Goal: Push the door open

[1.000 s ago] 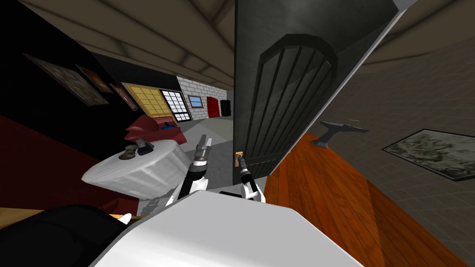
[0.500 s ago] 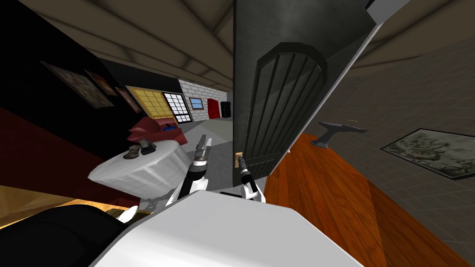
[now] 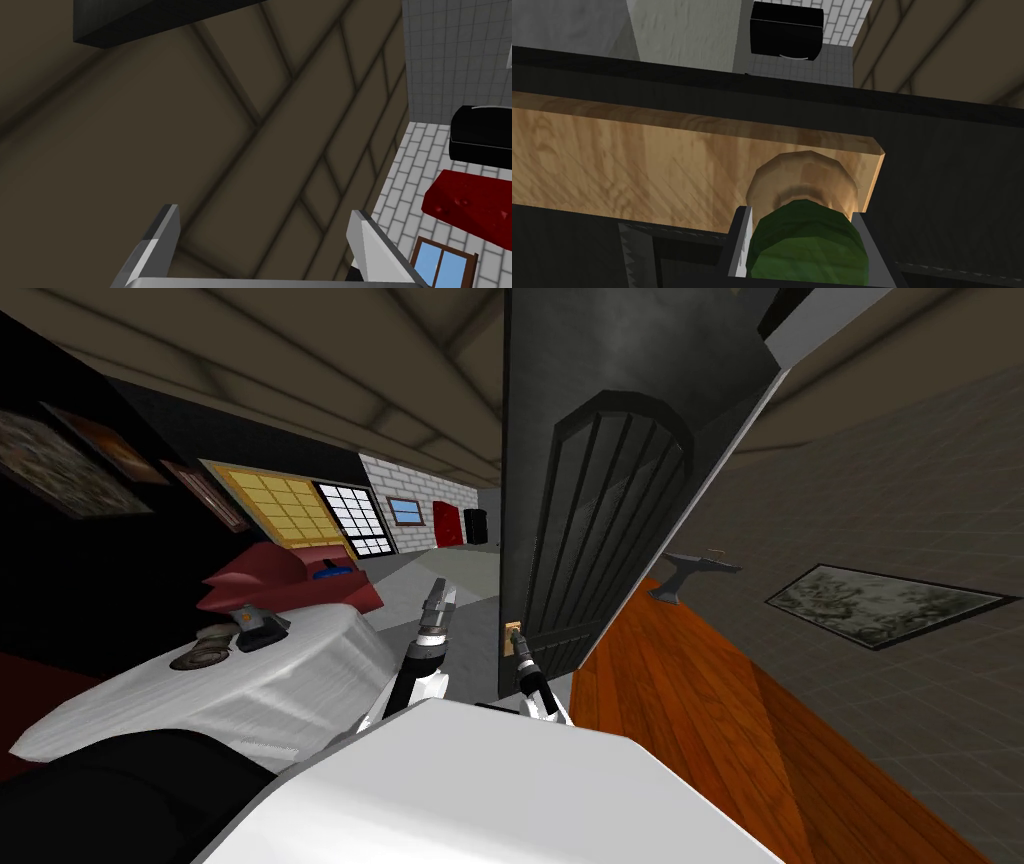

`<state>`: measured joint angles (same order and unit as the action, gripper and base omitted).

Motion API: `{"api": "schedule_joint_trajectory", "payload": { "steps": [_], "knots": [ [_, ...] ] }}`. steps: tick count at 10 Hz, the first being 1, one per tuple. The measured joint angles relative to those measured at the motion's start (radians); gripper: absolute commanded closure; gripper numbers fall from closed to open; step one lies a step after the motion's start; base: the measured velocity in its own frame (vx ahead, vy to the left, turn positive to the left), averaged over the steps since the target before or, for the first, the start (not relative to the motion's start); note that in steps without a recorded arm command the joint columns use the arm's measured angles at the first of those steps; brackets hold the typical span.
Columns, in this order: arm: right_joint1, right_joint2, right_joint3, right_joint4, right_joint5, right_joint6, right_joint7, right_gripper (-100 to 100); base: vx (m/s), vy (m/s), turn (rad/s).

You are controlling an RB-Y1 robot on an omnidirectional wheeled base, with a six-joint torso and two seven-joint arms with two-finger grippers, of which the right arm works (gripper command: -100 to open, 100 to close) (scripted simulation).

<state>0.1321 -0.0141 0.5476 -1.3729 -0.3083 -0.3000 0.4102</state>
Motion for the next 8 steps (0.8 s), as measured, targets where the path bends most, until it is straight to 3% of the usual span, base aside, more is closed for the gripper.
{"api": "schedule_joint_trajectory", "payload": {
  "steps": [3,6,8],
  "knots": [
    [0.035,-0.007,0.031,-0.031,-0.016,-0.012,0.021,100,0.184,0.144,-0.209],
    [0.071,0.008,0.053,-0.057,-0.031,-0.015,0.047,100,0.145,0.143,-0.223],
    [0.093,0.026,0.064,-0.072,-0.042,-0.019,0.061,100,0.065,0.097,-0.083]
  ]
}}
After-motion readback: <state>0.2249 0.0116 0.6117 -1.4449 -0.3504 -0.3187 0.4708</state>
